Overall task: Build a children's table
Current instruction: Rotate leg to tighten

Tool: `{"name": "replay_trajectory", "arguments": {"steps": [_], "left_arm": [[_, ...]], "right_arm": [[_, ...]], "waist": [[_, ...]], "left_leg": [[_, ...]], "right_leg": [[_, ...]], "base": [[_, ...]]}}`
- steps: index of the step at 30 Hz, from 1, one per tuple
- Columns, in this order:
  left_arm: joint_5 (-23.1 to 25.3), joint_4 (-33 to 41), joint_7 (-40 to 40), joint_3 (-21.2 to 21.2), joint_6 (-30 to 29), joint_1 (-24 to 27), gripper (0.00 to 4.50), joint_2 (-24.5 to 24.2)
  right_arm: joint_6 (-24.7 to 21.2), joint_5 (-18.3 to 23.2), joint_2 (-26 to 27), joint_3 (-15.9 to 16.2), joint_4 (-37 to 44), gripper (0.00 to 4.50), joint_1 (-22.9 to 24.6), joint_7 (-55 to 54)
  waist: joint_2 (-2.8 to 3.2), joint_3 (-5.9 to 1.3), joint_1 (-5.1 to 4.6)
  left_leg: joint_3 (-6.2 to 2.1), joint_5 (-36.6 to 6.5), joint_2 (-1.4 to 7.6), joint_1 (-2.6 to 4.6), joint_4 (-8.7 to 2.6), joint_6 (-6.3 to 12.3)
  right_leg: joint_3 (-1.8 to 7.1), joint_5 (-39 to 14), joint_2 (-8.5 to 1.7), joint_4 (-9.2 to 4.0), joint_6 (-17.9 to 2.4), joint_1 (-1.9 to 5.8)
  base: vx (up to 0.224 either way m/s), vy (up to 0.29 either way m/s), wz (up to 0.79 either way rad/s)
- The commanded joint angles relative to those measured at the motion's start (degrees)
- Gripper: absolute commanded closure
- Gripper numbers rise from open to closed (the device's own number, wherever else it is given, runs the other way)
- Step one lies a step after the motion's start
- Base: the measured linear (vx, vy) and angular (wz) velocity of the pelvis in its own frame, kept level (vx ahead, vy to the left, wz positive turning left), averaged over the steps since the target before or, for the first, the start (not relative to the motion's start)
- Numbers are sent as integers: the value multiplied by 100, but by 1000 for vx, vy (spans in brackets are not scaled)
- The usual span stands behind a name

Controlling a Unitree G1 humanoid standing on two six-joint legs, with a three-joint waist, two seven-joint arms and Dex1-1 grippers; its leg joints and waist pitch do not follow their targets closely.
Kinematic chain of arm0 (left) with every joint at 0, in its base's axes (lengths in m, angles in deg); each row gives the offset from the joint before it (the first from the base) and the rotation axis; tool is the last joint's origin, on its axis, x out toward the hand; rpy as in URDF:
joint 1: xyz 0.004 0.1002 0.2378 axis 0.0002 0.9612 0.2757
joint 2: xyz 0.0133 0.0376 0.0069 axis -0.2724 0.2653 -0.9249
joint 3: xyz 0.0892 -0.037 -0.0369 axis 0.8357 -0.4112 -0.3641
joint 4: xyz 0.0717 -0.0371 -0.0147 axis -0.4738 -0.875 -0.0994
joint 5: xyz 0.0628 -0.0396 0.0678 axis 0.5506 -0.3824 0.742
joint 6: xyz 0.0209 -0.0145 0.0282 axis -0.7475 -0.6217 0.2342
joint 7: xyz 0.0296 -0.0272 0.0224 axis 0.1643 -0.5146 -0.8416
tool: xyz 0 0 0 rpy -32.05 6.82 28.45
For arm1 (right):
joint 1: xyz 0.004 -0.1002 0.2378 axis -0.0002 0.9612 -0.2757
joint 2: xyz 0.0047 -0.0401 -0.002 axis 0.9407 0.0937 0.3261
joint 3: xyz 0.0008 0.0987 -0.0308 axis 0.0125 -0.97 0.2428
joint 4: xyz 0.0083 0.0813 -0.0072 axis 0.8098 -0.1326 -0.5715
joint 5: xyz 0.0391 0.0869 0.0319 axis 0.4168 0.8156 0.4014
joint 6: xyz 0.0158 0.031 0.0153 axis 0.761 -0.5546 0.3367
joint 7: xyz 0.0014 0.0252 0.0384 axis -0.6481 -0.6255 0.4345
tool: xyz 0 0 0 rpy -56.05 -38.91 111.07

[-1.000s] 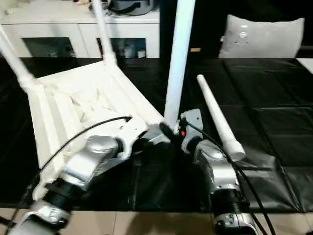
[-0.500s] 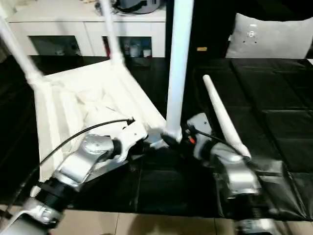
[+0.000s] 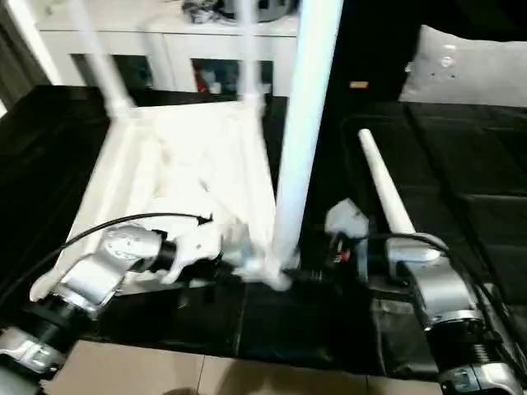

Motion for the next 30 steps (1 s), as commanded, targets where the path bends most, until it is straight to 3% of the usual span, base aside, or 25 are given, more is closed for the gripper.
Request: {"name": "replay_trajectory", "arguments": {"steps": [1, 7, 13, 15, 20, 23, 25, 26, 28, 29, 30], "left_arm": [[133, -94, 392, 480, 104, 28, 450, 2], [134, -155, 415, 502, 178, -3, 450, 51], [121, -207, 458, 464, 198, 22, 450, 28], [56, -191, 388, 391, 85, 71, 450, 41], [-195, 64, 41, 98, -432, 265, 450, 175], [-229, 291, -315, -53, -847, 396, 450, 278], [-184, 463, -670, -143, -1168, 468, 450, 398], [-179, 481, -726, -159, -1217, 473, 450, 423], [-99, 721, -1611, -429, -1936, 503, 450, 907], [-99, 721, -1611, -429, -1936, 503, 450, 907], [-64, 744, -1804, -471, -2077, 488, 450, 1030]], "right_arm": [[41, 29, -21, 111, 58, 38, -77, 163], [-23, -13, 53, 262, 12, 97, -80, 239], [-150, 26, 24, 313, 33, 135, -26, 304], [-229, 96, 71, 294, 64, 168, 43, 252], [-494, 118, 368, 166, 97, 180, 117, -312], [-665, -18, 711, 40, -2, 186, 62, -1097], [-727, -60, 1007, -67, -65, 188, 20, -1647], [-733, -64, 1043, -80, -74, 188, 15, -1711], [-767, -306, 1563, -203, -305, 188, -67, -2794], [-767, -306, 1563, -203, -305, 188, -67, -2794], [-774, -395, 1690, -236, -408, 188, -98, -3124]], "waist": [[-92, -293, -25], [-109, -308, 36], [-105, -309, 32], [-85, -313, 39], [-82, -300, 16], [-83, -248, -59], [-86, -214, -194], [-86, -206, -225], [-99, -201, -352], [-97, -198, -390], [-140, -193, -445]], "left_leg": [[-106, -657, 401, 15, -366, 565], [-107, -578, 395, 10, -359, 494], [-111, -558, 387, 0, -355, 502], [-111, -548, 384, 3, -351, 496], [-110, -641, 388, 0, -367, 450], [-122, -995, 372, 9, -417, 299], [-161, -1216, 359, -6, -468, 135], [-162, -1317, 343, 8, -470, 113], [-186, -1396, 346, -11, -484, 47], [-183, -1448, 341, -4, -480, 26], [-182, -1516, 308, 10, -461, 46]], "right_leg": [[311, -1032, -545, -376, -1273, 248], [320, -918, -553, -352, -1258, 259], [311, -918, -545, -354, -1231, 267], [311, -905, -541, -349, -1239, 265], [303, -1019, -544, -371, -1256, 260], [304, -1879, -562, -460, -1050, 260], [291, -2368, -559, -507, -907, 258], [283, -2553, -553, -539, -850, 242], [284, -2699, -564, -548, -774, 252], [279, -2733, -548, -553, -773, 232], [271, -2925, -554, -595, -717, 223]], "base": [[0, 0, 0], [0, 0, 0], [0, 0, 0], [0, 0, 0], [0, 0, 0], [0, 0, 0], [0, 0, 0], [0, 0, 0], [0, 0, 0], [0, 0, 0], [0, 0, 0]]}}
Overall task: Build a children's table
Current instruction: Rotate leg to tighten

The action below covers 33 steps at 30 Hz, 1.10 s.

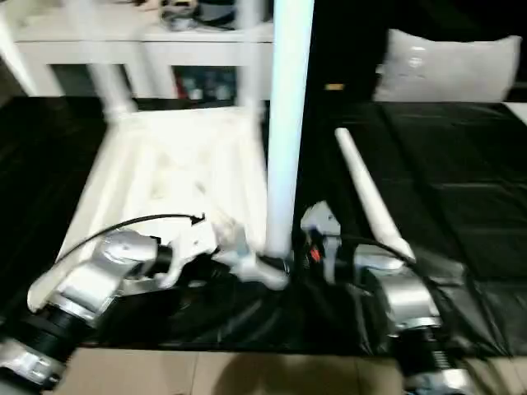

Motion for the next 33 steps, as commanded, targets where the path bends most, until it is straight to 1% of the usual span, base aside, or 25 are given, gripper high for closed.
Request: {"name": "replay_trajectory", "arguments": {"steps": [1, 4, 5, 6, 8, 9, 10, 11, 12, 13, 15, 16, 17, 18, 20, 21, 22, 23, 25, 27, 28, 29, 30, 32, 33], "left_arm": [[-88, 144, -413, 126, -295, 30, 450, 391], [110, 88, -1134, 53, -526, -67, 450, 834], [157, 64, -1307, 37, -555, -89, 450, 937], [202, 1, -1522, 49, -541, -137, 450, 1099], [265, -49, -1755, 68, -535, -193, 450, 1297], [285, -45, -1803, 77, -543, -203, 450, 1348], [315, -22, -1764, 117, -544, -202, 450, 1324], [332, 3, -1750, 154, -564, -200, 450, 1302], [343, 43, -1652, 213, -526, -184, 450, 1207], [337, 65, -1573, 235, -496, -169, 450, 1154], [342, 70, -1471, 252, -439, -154, 450, 1073], [317, 45, -1270, 275, -283, -138, 450, 921], [311, 38, -1233, 277, -249, -135, 450, 895], [270, -7, -976, 295, -2, -123, 450, 718], [247, -35, -846, 314, 100, -123, 450, 623], [233, -104, -576, 376, 332, -128, 450, 410], [236, -140, -462, 406, 415, -131, 450, 314], [236, -140, -462, 406, 415, -131, 450, 314], [196, -229, -31, 498, 708, -142, 450, 47], [174, -255, 122, 525, 798, -149, 450, -33], [145, -307, 350, 586, 944, -159, 450, -164], [145, -337, 478, 633, 1047, -166, 450, -245], [130, -368, 733, 719, 1211, -167, 450, -380], [114, -392, 1008, 820, 1354, -174, 450, -523], [108, -395, 1140, 867, 1413, -179, 450, -591]], "right_arm": [[-92, -253, 337, 228, -250, 188, -132, -687], [-221, -355, 792, -74, -585, 189, -247, -1802], [-242, -395, 870, -129, -645, 189, -267, -2021], [-185, -383, 990, -226, -731, 189, -290, -2253], [-57, -403, 1116, -294, -795, 119, -299, -2451], [-7, -429, 1143, -290, -794, 119, -293, -2479], [42, -425, 1135, -266, -725, 119, -254, -2392], [79, -414, 1131, -247, -681, 110, -228, -2349], [88, -352, 1096, -254, -580, 84, -174, -2253], [111, -345, 1056, -254, -544, 84, -153, -2204], [156, -330, 988, -259, -489, 66, -122, -2097], [223, -254, 826, -264, -377, 66, -73, -1806], [233, -236, 795, -265, -356, 51, -65, -1748], [262, -104, 568, -269, -213, 34, -20, -1336], [253, -28, 443, -281, -161, 29, -13, -1119], [324, 39, 124, -229, -54, 20, 11, -606], [361, 31, -35, -182, -9, 9, 27, -383], [361, 31, -35, -182, -9, 9, 27, -383], [459, 21, -472, -110, 56, 9, 25, 215], [509, 16, -589, -109, 48, 9, 2, 361], [605, 6, -734, -97, 22, 9, -38, 557], [653, -13, -815, -76, 1, 9, -64, 664], [765, -35, -973, 13, -2, 9, -82, 949], [893, -38, -1150, 130, 7, 9, -87, 1268], [884, 16, -1222, 167, 33, 9, -86, 1461]], "waist": [[-100, -192, 28], [-93, -200, -17], [-99, -213, -19], [-60, -221, -10], [-68, -233, 5], [-74, -251, 22], [-42, -266, 39], [-57, -271, 49], [-56, -287, 77], [-48, -289, 105], [-50, -289, 125], [-57, -282, 139], [-52, -285, 148], [-48, -282, 151], [-50, -281, 152], [-45, -278, 154], [-57, -275, 172], [-57, -268, 181], [-60, -264, 227], [-56, -267, 269], [-53, -273, 285], [-39, -273, 291], [-53, -291, 293], [-58, -299, 310], [-49, -294, 308]], "left_leg": [[-193, -1475, 293, -40, -472, 126], [-170, -1389, 300, -20, -460, 169], [-177, -1322, 292, -36, -462, 169], [-176, -1297, 296, -28, -462, 176], [-152, -1225, 302, -19, -447, 220], [-151, -1099, 309, -36, -440, 251], [-145, -949, 306, -49, -427, 299], [-140, -893, 306, -59, -423, 336], [-131, -740, 301, -69, -403, 404], [-133, -621, 308, -80, -400, 473], [-131, -585, 311, -89, -398, 499], [-138, -617, 312, -92, -405, 507], [-138, -636, 315, -90, -404, 511], [-140, -694, 324, -83, -408, 517], [-141, -736, 328, -85, -412, 521], [-141, -764, 324, -85, -410, 535], [-134, -820, 329, -68, -404, 538], [-134, -839, 332, -73, -407, 550], [-132, -855, 333, -66, -410, 527], [-128, -806, 340, -53, -408, 520], [-122, -741, 350, -43, -405, 506], [-126, -743, 342, -53, -400, 519], [-128, -701, 350, -54, -396, 526], [-124, -634, 345, -64, -377, 595], [-115, -607, 357, -62, -374, 626]], "right_leg": [[269, -2955, -555, -596, -709, 199], [294, -2764, -539, -607, -761, 156], [283, -2664, -533, -592, -763, 183], [289, -2575, -533, -586, -779, 177], [306, -2262, -522, -580, -855, 166], [308, -1979, -525, -546, -923, 189], [315, -1673, -525, -511, -1011, 199], [313, -1541, -521, -502, -1038, 212], [315, -1296, -530, -475, -1076, 232], [315, -1127, -531, -455, -1113, 241], [310, -1035, -532, -441, -1146, 251], [301, -1090, -534, -452, -1131, 260], [303, -1110, -533, -449, -1113, 263], [304, -1142, -535, -453, -1106, 257], [303, -1161, -531, -450, -1118, 261], [299, -1177, -526, -457, -1117, 257], [300, -1256, -527, -466, -1096, 257], [304, -1306, -529, -467, -1090, 253], [305, -1530, -532, -484, -1024, 242], [311, -1522, -535, -478, -1022, 230], [316, -1357, -530, -451, -1069, 224], [308, -1305, -526, -448, -1092, 224], [308, -1147, -529, -421, -1116, 241], [300, -928, -523, -391, -1186, 255], [301, -793, -519, -375, -1253, 241]], "base": [[0, 0, 0], [0, 0, 0], [0, 0, 0], [0, 0, 0], [0, 0, 0], [0, 0, 0], [0, 0, 0], [0, 0, 0], [0, 0, 0], [0, 0, 0], [0, 0, 0], [0, 0, 0], [0, 0, 0], [0, 0, 0], [0, 0, 0], [0, 0, 0], [0, 0, 0], [0, 0, 0], [0, 0, 0], [0, 0, 0], [0, 0, 0], [0, 0, 0], [0, 0, 0], [0, 0, 0], [0, 0, 0]]}}
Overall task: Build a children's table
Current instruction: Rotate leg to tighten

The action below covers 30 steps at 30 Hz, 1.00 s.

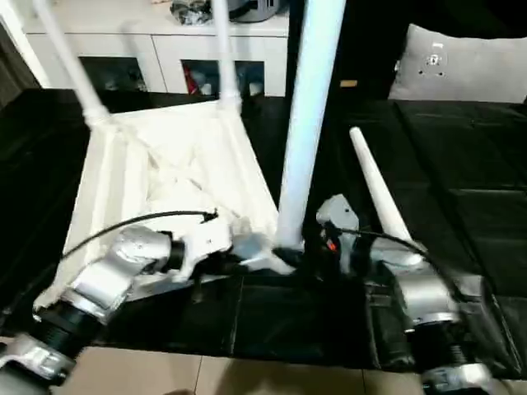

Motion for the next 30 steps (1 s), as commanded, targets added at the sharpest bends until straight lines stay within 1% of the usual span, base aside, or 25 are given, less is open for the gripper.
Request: {"name": "replay_trajectory", "arguments": {"steps": [1, 2, 3, 4, 7, 8, 9, 11, 12, 13, 14, 15, 18, 21, 22, 23, 24, 27, 30], "left_arm": [[124, -111, 676, 490, 195, 28, 450, -196], [126, -131, 774, 522, 244, 16, 450, -243], [136, -152, 909, 572, 302, -4, 450, -307], [151, -165, 1002, 614, 346, -21, 450, -348], [209, -250, 1160, 725, 495, -83, 450, -414], [209, -265, 1207, 749, 521, -90, 450, -431], [203, -267, 1283, 788, 549, -91, 450, -458], [201, -274, 1317, 804, 572, -95, 450, -464], [201, -275, 1341, 815, 597, -93, 450, -473], [203, -288, 1359, 824, 620, -99, 450, -473], [204, -294, 1374, 828, 640, -100, 450, -479], [204, -294, 1374, 828, 640, -100, 450, -479], [217, -340, 1411, 835, 694, -115, 450, -477], [214, -387, 1455, 849, 744, -131, 450, -484], [211, -382, 1461, 849, 746, -127, 450, -493], [211, -382, 1461, 849, 746, -127, 450, -493], [196, -368, 1475, 839, 741, -112, 450, -505], [154, -371, 1486, 822, 728, -98, 450, -497], [95, -332, 1469, 778, 664, -57, 450, -477]], "right_arm": [[-11, 129, -174, 32, 154, 9, -81, 443], [-61, 191, -217, 49, 183, 9, -86, 609], [-110, 257, -261, 72, 205, 34, -104, 800], [-143, 302, -281, 86, 209, 34, -123, 918], [-189, 392, -308, 140, 162, 65, -187, 1178], [-210, 424, -310, 166, 167, 65, -192, 1234], [-221, 442, -315, 237, 200, 82, -179, 1321], [-188, 420, -318, 284, 197, 89, -174, 1364], [-136, 380, -313, 328, 182, 99, -169, 1376], [-99, 344, -299, 363, 155, 108, -168, 1393], [-74, 315, -280, 388, 137, 116, -163, 1393], [-74, 315, -280, 388, 137, 124, -163, 1393], [-75, 275, -223, 432, 130, 151, -150, 1404], [-138, 295, -180, 464, 161, 161, -129, 1450], [-161, 314, -180, 477, 179, 179, -114, 1462], [-161, 314, -180, 477, 179, 179, -114, 1462], [-208, 369, -193, 509, 216, 192, -62, 1499], [-219, 393, -201, 513, 233, 214, -15, 1521], [-276, 415, -192, 512, 301, 225, 82, 1517]], "waist": [[-90, -295, 0], [-83, -298, 18], [-83, -289, 41], [-80, -290, 53], [-76, -283, 82], [-76, -287, 92], [-74, -289, 103], [-82, -291, 103], [-68, -293, 106], [-73, -289, 103], [-62, -292, 107], [-72, -290, 104], [-70, -293, 103], [-68, -293, 104], [-63, -293, 105], [-65, -296, 105], [-54, -297, 106], [-62, -298, 102], [-57, -300, 106]], "left_leg": [[-106, -580, 355, -19, -339, 611], [-107, -572, 355, -18, -335, 630], [-101, -617, 366, -16, -337, 657], [-105, -633, 377, -13, -340, 646], [-101, -712, 376, 6, -348, 587], [-104, -712, 381, 10, -350, 570], [-109, -714, 386, 11, -355, 527], [-108, -698, 381, 4, -354, 503], [-109, -683, 377, 3, -352, 498], [-108, -695, 377, 3, -354, 485], [-111, -705, 374, 1, -352, 476], [-109, -726, 373, 0, -356, 466], [-115, -707, 374, 0, -358, 451], [-115, -680, 374, -5, -356, 462], [-115, -694, 374, 0, -357, 453], [-115, -698, 376, 5, -357, 449], [-115, -687, 376, 1, -355, 446], [-117, -674, 377, -2, -356, 454], [-115, -659, 374, -5, -351, 457]], "right_leg": [[299, -754, -520, -367, -1263, 294], [298, -755, -525, -364, -1276, 295], [297, -832, -524, -372, -1284, 290], [300, -863, -527, -367, -1277, 287], [301, -1033, -527, -381, -1269, 271], [304, -1043, -535, -381, -1269, 275], [304, -1040, -536, -377, -1272, 276], [303, -1013, -539, -371, -1273, 283], [304, -1002, -539, -369, -1276, 285], [302, -1030, -537, -378, -1270, 281], [301, -1049, -539, -377, -1263, 284], [302, -1083, -538, -383, -1251, 287], [299, -1136, -541, -385, -1222, 292], [296, -1110, -540, -386, -1233, 290], [297, -1131, -537, -386, -1228, 288], [298, -1131, -538, -387, -1231, 287], [299, -1094, -539, -383, -1243, 292], [298, -1043, -538, -375, -1245, 295], [299, -1038, -539, -377, -1241, 297]], "base": [[0, 0, 0], [0, 0, 0], [0, 0, 0], [0, 0, 0], [0, 0, 0], [0, 0, 0], [0, 0, 0], [0, 0, 0], [0, 0, 0], [0, 0, 0], [0, 0, 0], [0, 0, 0], [0, 0, 0], [0, 0, 0], [0, 0, 0], [0, 0, 0], [0, 0, 0], [0, 0, 0], [0, 0, 0]]}}
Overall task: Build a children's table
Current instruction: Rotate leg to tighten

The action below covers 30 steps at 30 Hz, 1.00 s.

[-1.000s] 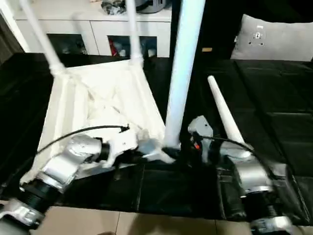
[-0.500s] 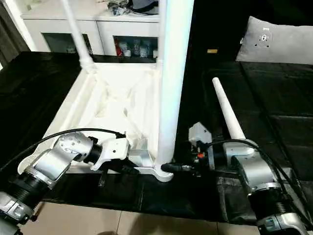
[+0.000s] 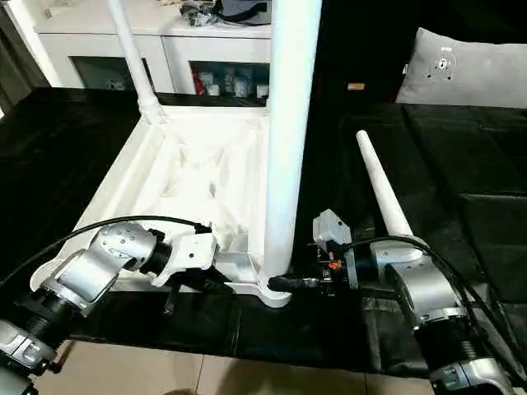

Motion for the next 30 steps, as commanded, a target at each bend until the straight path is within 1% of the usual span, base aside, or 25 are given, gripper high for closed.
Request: {"name": "replay_trajectory", "arguments": {"steps": [1, 2, 3, 5, 6, 8, 9, 10, 11, 12, 13, 14, 15, 16, 17, 18, 19, 20, 21, 22, 23, 24, 27, 28, 30], "left_arm": [[136, -75, 386, 442, -28, 188, 450, -9], [97, -34, 366, 413, -111, 214, 450, 11], [0, 121, 191, 312, -514, 288, 450, 111], [-31, 170, 122, 275, -635, 313, 450, 147], [-69, 217, -65, 183, -862, 337, 450, 242], [-127, 266, -436, 13, -1148, 354, 450, 439], [-130, 275, -513, -17, -1200, 354, 450, 480], [-143, 313, -815, -133, -1400, 355, 450, 640], [-147, 374, -1314, -314, -1698, 352, 450, 908], [-130, 411, -1592, -402, -1872, 344, 450, 1056], [-88, 449, -1871, -471, -2061, 327, 450, 1223], [-58, 477, -2054, -516, -2193, 316, 450, 1334], [-17, 534, -2253, -563, -2355, 309, 450, 1497], [31, 575, -2459, -602, -2471, 300, 450, 1665], [42, 584, -2505, -610, -2495, 298, 450, 1700], [112, 601, -2804, -642, -2587, 281, 450, 1933], [147, 588, -2956, -648, -2601, 269, 450, 2051], [174, 585, -3061, -639, -2621, 264, 450, 2135], [230, 601, -3192, -602, -2662, 265, 450, 2234], [230, 602, -3193, -601, -2663, 265, 450, 2236], [235, 622, -3222, -583, -2703, 263, 450, 2258], [233, 618, -3203, -581, -2687, 257, 450, 2219], [222, 594, -3019, -550, -2497, 243, 450, 2036], [215, 572, -2967, -547, -2450, 236, 450, 1991], [226, 539, -2931, -556, -2408, 228, 450, 1948]], "right_arm": [[-120, 10, 15, 104, 67, 231, 126, 19], [-155, 28, 31, 98, 107, 235, 175, -9], [-347, 90, 162, 31, 212, 236, 282, -287], [-430, 114, 220, 1, 242, 239, 307, -406], [-531, 127, 346, -69, 243, 241, 306, -675], [-705, 77, 578, -176, 218, 242, 271, -1219], [-721, 61, 623, -192, 207, 242, 265, -1314], [-780, -1, 798, -254, 161, 242, 242, -1686], [-868, -115, 1070, -334, 87, 242, 207, -2263], [-932, -182, 1208, -372, 59, 242, 195, -2567], [-1044, -198, 1340, -393, 50, 242, 194, -2788], [-1123, -203, 1428, -406, 48, 242, 195, -2927], [-1213, -227, 1572, -455, 42, 242, 199, -3171], [-1300, -282, 1734, -513, -12, 242, 174, -3493], [-1317, -295, 1769, -528, -24, 242, 168, -3570], [-1405, -373, 2023, -660, -171, 242, 94, -4148], [-1439, -410, 2165, -746, -278, 242, 41, -4483], [-1409, -467, 2269, -806, -371, 242, 4, -4740], [-1173, -492, 2408, -880, -445, 207, 6, -4849], [-1167, -492, 2410, -881, -445, 186, 7, -4848], [-1055, -481, 2426, -902, -418, 172, 49, -4819], [-997, -443, 2375, -918, -372, 170, 93, -4725], [-829, -294, 2204, -1008, -224, 137, 205, -4349], [-799, -252, 2148, -1027, -190, 129, 229, -4222], [-797, -218, 2075, -1038, -138, 120, 260, -4084]], "waist": [[-57, -294, 4], [-60, -292, -2], [-63, -290, -1], [-66, -275, -6], [-66, -268, -24], [-70, -237, -53], [-73, -217, -77], [-78, -200, -122], [-78, -192, -144], [-88, -171, -210], [-91, -166, -280], [-89, -170, -310], [-124, -177, -368], [-111, -182, -384], [-101, -181, -423], [-101, -186, -447], [-104, -184, -478], [-110, -193, -494], [-109, -193, -499], [-109, -192, -505], [-112, -198, -497], [-92, -204, -488], [-94, -252, -392], [-78, -257, -384], [-90, -269, -359]], "left_leg": [[-115, -657, 377, -5, -358, 471], [-117, -667, 377, -7, -360, 467], [-116, -668, 376, -11, -362, 462], [-120, -695, 378, -18, -377, 441], [-116, -816, 370, 3, -390, 408], [-117, -963, 358, 3, -406, 351], [-129, -1112, 344, 14, -422, 291], [-138, -1246, 334, 13, -441, 208], [-145, -1317, 321, 19, -444, 167], [-164, -1460, 302, 30, -455, 89], [-185, -1543, 283, 7, -464, 32], [-203, -1584, 279, 12, -466, 32], [-205, -1634, 270, 5, -458, 71], [-200, -1625, 269, 16, -453, 89], [-188, -1621, 265, 23, -442, 118], [-188, -1610, 261, 21, -443, 148], [-185, -1618, 265, 27, -446, 149], [-197, -1632, 259, 17, -449, 140], [-198, -1637, 264, 14, -455, 149], [-188, -1653, 266, 18, -448, 157], [-183, -1647, 266, 26, -443, 188], [-183, -1582, 274, 18, -454, 233], [-144, -1124, 313, 0, -440, 374], [-146, -1023, 314, -11, -435, 389], [-130, -804, 304, -33, -412, 491]], "right_leg": [[300, -1024, -536, -384, -1244, 268], [298, -1026, -533, -381, -1248, 270], [301, -1041, -538, -382, -1244, 274], [299, -1136, -546, -394, -1239, 276], [297, -1381, -543, -429, -1193, 265], [298, -1794, -547, -472, -1089, 255], [297, -2195, -551, -516, -982, 246], [292, -2529, -546, -544, -862, 242], [283, -2703, -551, -562, -803, 234], [263, -3061, -554, -606, -672, 225], [242, -3280, -550, -626, -540, 246], [233, -3356, -556, -641, -488, 237], [235, -3408, -552, -670, -422, 229], [247, -3367, -547, -668, -427, 219], [255, -3298, -535, -683, -465, 185], [256, -3256, -531, -690, -479, 184], [253, -3181, -516, -686, -517, 161], [241, -3138, -520, -683, -514, 178], [246, -3100, -521, -682, -521, 172], [257, -3077, -525, -690, -529, 159], [267, -3027, -530, -691, -541, 160], [281, -2888, -528, -675, -581, 173], [310, -1882, -515, -586, -850, 211], [313, -1674, -516, -553, -919, 226], [304, -1274, -529, -521, -1046, 265]], "base": [[0, 0, 0], [0, 0, 0], [0, 0, 0], [0, 0, 0], [0, 0, 0], [0, 0, 0], [0, 0, 0], [0, 0, 0], [0, 0, 0], [0, 0, 0], [0, 0, 0], [0, 0, 0], [0, 0, 0], [0, 0, 0], [0, 0, 0], [0, 0, 0], [0, 0, 0], [0, 0, 0], [0, 0, 0], [0, 0, 0], [0, 0, 0], [0, 0, 0], [0, 0, 0], [0, 0, 0], [0, 0, 0]]}}
